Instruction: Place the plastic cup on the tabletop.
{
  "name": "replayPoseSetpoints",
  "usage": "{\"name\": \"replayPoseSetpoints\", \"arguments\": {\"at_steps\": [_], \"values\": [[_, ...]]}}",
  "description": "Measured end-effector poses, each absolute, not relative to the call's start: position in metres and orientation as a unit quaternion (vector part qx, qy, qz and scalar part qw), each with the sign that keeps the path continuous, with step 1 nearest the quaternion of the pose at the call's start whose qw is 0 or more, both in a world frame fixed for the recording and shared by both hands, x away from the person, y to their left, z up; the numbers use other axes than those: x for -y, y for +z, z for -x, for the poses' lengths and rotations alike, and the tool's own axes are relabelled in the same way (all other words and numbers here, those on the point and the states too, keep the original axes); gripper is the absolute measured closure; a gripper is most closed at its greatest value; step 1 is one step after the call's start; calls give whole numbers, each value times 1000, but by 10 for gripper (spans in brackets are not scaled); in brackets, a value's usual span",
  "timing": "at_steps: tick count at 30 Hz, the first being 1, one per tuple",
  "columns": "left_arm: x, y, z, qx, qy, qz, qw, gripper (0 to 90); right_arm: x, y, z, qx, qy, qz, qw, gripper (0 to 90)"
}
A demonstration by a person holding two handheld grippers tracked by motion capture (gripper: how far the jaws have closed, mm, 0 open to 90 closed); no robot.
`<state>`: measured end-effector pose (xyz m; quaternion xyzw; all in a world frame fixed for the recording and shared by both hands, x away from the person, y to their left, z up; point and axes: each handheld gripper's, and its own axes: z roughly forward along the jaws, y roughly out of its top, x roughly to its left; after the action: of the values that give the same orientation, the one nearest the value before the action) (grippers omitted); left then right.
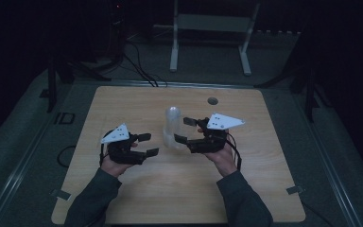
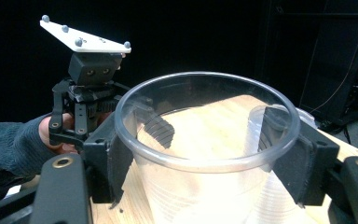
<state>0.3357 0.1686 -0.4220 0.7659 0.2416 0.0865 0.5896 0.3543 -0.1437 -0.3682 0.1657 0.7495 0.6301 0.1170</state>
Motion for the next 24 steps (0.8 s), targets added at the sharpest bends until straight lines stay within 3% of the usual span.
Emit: {"name": "replayPoseSetpoints", "arguments": {"at_steps": [24], "values": [[-171,-421,-336,-247,97,-763,590,298,159,-370,-356,-749,625,-179,129,279]]}}
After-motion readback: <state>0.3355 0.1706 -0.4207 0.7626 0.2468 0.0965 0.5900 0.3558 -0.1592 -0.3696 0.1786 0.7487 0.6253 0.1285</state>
